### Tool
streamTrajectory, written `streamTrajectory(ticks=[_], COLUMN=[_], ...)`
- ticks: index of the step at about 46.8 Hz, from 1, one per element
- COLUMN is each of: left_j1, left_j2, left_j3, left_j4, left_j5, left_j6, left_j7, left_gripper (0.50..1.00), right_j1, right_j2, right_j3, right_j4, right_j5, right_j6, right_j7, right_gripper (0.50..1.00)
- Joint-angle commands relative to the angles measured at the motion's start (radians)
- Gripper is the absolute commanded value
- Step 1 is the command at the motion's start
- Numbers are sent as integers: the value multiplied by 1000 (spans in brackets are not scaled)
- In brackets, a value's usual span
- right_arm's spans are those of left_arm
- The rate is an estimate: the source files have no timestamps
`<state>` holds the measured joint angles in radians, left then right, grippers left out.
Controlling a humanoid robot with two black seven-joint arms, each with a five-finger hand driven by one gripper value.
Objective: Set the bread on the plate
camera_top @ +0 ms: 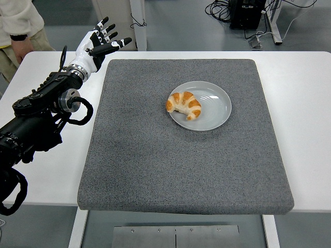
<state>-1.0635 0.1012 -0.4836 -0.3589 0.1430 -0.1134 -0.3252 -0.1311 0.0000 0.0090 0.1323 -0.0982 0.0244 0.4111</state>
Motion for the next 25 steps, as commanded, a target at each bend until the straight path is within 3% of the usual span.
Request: streamTrajectory(ticks=[1, 25], left_j1=[5, 36], left_j2=[-1, -5], left_j3=[-9, -23], left_j4=[0, 15], left_j5=[-5, -19], left_j6=[0, 0], left_j7=[2, 3], left_gripper=[971, 971], right_j1=[-2, -13], right_j2=[0, 0], right_j3=[0, 8], right_j4=[4, 0], right_j5=[0, 0], right_j6=[2, 0], right_j7=[0, 0], right_gripper=[1000, 1000])
